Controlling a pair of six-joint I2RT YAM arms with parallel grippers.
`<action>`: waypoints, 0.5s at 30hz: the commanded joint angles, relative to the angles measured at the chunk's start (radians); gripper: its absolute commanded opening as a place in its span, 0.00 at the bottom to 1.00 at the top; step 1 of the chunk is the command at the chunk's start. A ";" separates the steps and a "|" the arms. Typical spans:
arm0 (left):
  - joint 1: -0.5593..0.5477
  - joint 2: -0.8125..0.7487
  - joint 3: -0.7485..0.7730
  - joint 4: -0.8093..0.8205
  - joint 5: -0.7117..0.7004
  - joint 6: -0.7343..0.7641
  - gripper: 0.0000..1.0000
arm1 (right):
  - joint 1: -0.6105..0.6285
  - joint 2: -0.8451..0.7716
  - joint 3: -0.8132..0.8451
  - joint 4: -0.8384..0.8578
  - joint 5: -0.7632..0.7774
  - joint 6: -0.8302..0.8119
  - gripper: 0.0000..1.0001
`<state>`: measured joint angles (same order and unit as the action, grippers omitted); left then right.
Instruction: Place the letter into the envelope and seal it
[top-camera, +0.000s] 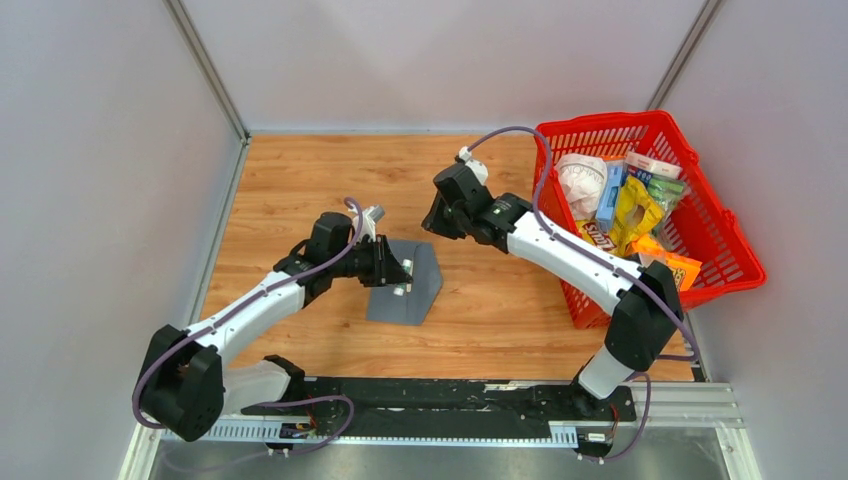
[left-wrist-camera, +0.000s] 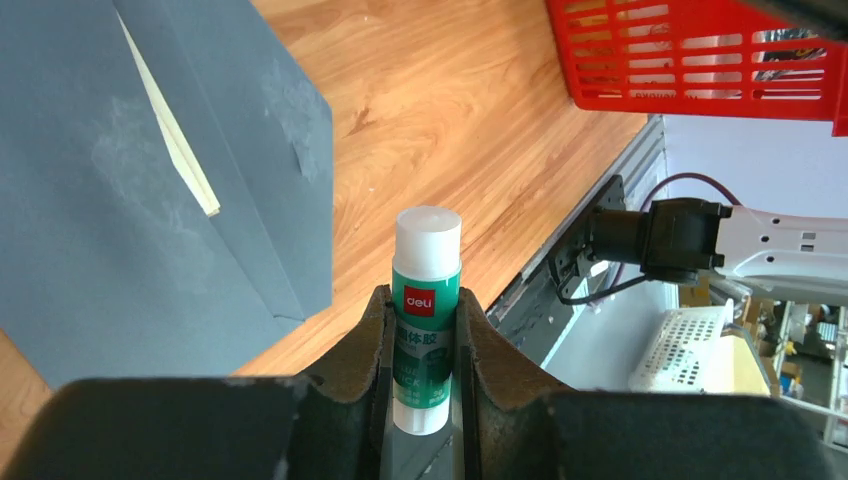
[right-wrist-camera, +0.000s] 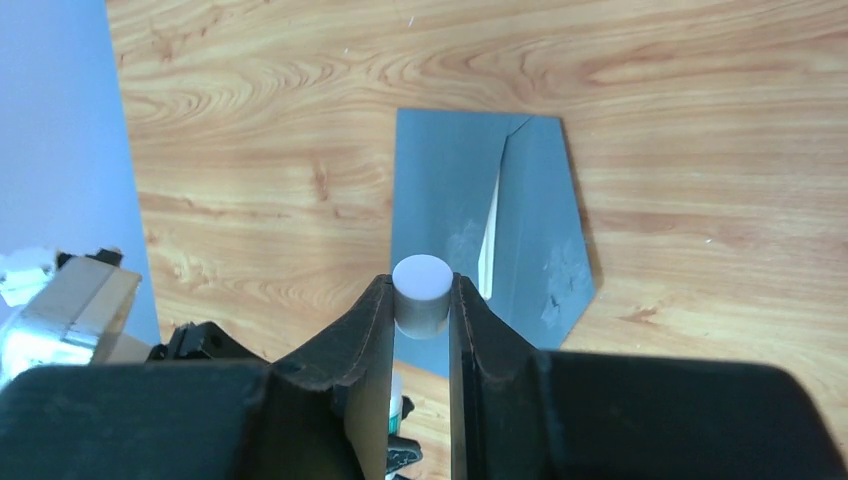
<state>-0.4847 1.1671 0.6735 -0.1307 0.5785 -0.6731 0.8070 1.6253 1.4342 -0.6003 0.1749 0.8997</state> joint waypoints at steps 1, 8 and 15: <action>-0.002 0.000 0.006 -0.006 0.009 0.001 0.00 | -0.003 -0.032 0.012 0.027 0.083 -0.042 0.05; 0.000 -0.026 0.037 -0.185 -0.167 0.010 0.00 | -0.092 0.025 -0.026 -0.035 0.107 -0.110 0.08; 0.001 -0.064 0.073 -0.233 -0.217 0.021 0.00 | -0.141 0.158 -0.072 -0.072 0.176 -0.160 0.11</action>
<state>-0.4835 1.1397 0.6796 -0.3313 0.4007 -0.6712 0.6834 1.7023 1.3918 -0.6376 0.2840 0.7868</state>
